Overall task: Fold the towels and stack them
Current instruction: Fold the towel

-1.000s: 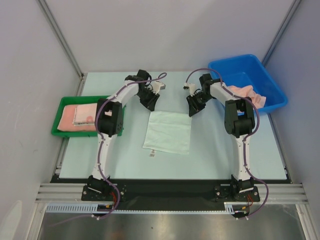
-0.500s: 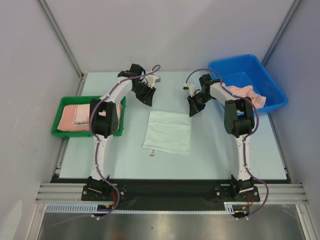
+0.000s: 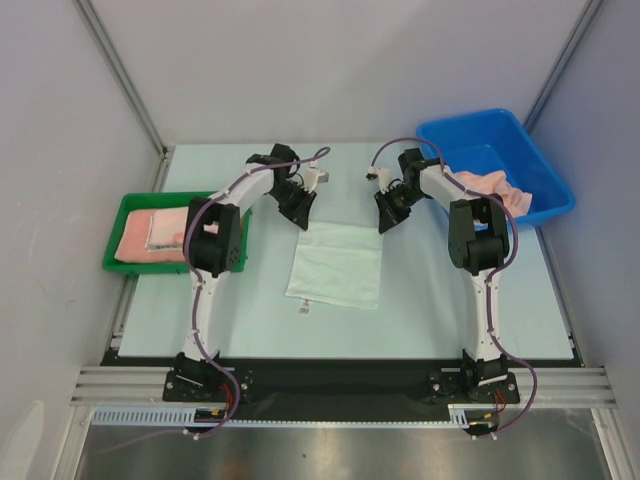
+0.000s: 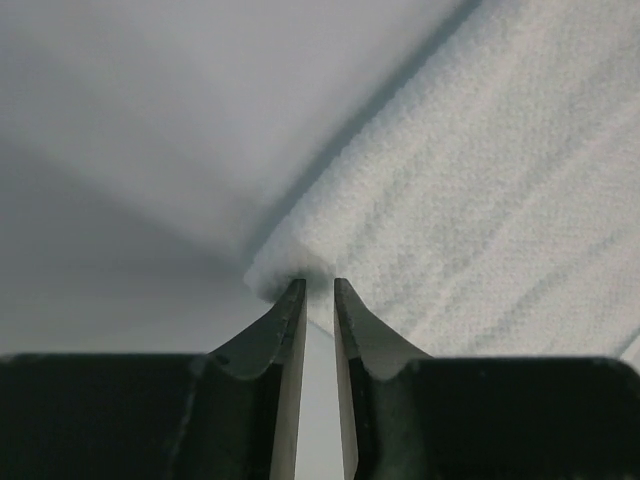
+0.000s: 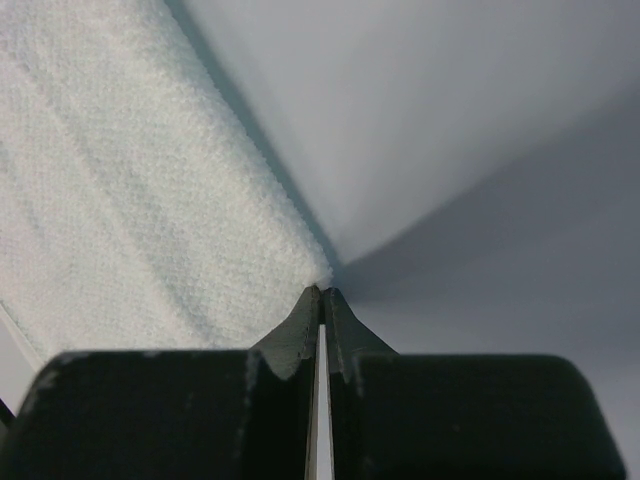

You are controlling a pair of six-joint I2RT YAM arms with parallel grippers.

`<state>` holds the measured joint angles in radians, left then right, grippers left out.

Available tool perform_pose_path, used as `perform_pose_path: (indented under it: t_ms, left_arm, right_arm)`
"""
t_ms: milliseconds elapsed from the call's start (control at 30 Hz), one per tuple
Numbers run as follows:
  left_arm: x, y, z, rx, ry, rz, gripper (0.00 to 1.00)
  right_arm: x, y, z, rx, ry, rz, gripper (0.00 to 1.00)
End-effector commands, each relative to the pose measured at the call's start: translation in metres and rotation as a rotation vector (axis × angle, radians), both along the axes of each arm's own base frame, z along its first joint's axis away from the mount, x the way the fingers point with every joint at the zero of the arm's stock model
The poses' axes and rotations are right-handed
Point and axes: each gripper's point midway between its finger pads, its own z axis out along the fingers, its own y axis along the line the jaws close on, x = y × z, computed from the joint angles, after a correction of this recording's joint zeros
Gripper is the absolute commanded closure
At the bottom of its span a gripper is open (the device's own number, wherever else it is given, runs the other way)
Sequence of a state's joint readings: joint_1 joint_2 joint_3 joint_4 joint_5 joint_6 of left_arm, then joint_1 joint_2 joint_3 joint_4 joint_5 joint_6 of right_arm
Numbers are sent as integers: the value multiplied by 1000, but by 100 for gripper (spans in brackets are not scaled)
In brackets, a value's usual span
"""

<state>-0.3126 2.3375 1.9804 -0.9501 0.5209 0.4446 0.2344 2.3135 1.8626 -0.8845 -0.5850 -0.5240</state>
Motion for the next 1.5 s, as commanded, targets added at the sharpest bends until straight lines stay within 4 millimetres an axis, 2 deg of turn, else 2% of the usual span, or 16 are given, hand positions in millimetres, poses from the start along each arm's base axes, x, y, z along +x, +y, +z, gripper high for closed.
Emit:
perform_pose_path:
  t_ms: [0, 133, 200, 267, 333, 367, 633, 800, 933, 967, 1000, 1100, 1233, 1467]
  left_arm:
    - [21, 3, -11, 42, -70, 58, 78]
    - [28, 5, -9, 54, -99, 76, 76]
    - [31, 4, 1, 47, -126, 74, 72]
    - [35, 4, 14, 37, -160, 78, 65]
    - [39, 3, 20, 30, -193, 71, 62]
    - [42, 3, 22, 31, -207, 72, 58]
    - [42, 6, 22, 52, -229, 30, 53]
    - [53, 0, 34, 21, -280, 21, 51]
    - [54, -6, 31, 2, -254, -16, 50]
    - [47, -5, 19, 9, -204, -27, 50]
    - [51, -6, 22, 10, -212, -35, 51]
    - [45, -6, 10, 16, -175, -50, 51]
    - [37, -10, 5, -10, -147, -73, 51]
    - [31, -3, -12, 26, -110, -83, 52]
  right_arm:
    - [0, 4, 0, 9, 4, 1, 98]
    - [0, 5, 0, 13, 4, -2, 98]
    - [-1, 5, 0, 14, 5, 0, 99]
    - [-1, 4, -1, 12, 6, 0, 99]
    - [-1, 4, -1, 11, 6, -1, 99]
    - [-1, 4, -1, 11, 7, -2, 98]
    - [0, 4, -1, 12, 5, 3, 98]
    - [-2, 4, -5, 9, 13, 4, 99]
    - [-1, 4, -3, 9, 10, 4, 99]
    - [-1, 3, -4, 9, 10, 3, 99]
    - [-1, 3, -3, 9, 10, 3, 99]
    - [0, 3, -2, 9, 7, 1, 99]
    - [3, 2, -1, 13, 1, -3, 99]
    - [6, 3, 2, 18, -9, -1, 99]
